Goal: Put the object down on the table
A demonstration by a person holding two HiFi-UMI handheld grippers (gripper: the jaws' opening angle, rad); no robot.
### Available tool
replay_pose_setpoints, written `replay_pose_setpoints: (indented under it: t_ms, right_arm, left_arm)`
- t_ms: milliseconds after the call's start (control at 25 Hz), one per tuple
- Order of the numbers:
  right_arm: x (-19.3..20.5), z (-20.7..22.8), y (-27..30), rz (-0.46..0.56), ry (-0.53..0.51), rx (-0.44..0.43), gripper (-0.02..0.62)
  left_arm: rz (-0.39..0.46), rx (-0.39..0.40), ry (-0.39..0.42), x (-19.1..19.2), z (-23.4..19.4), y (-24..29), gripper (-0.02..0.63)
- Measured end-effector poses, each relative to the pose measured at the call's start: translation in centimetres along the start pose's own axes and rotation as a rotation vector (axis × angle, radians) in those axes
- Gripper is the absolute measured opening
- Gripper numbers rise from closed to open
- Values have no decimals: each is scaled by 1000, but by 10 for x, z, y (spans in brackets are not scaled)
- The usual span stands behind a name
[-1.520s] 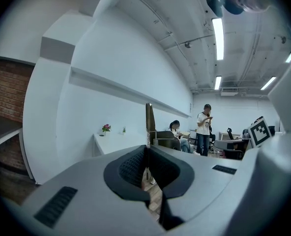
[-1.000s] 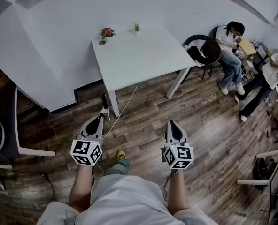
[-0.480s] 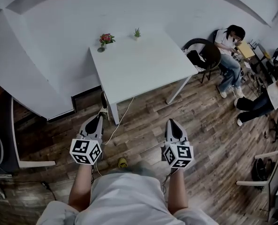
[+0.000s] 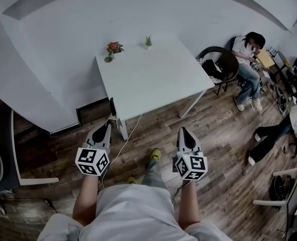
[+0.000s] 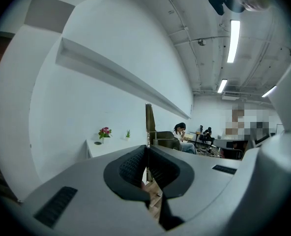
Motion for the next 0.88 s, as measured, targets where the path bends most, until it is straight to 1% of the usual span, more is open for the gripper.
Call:
replay_pose_setpoints:
  t_ms: [200,560,720,880]
  right_arm:
    - [5,21,41,-9,14,-16,8]
    - [5,84,122,-20,25,-46,8]
    - [4,111,161,-23,26,-76,8]
    - [2,138,201,-20,15,-117,8]
  left_arm:
    - [-15,-14,8,-6,-5,43,20]
    - [-41,-57,32,-15,0,135,20]
    - [-46,-90,32,-18,2,174,20]
    - [-59,-125,48,-21,6,216,20]
Point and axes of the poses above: the fingertips, and each gripper's own axes: y forward along the fingers, z to its right, x out of its underside, the point moved 9 cm from there along -y, backward along the fingers, and after that the axes turned 15 degrees about -y, right-handed, at the moved point
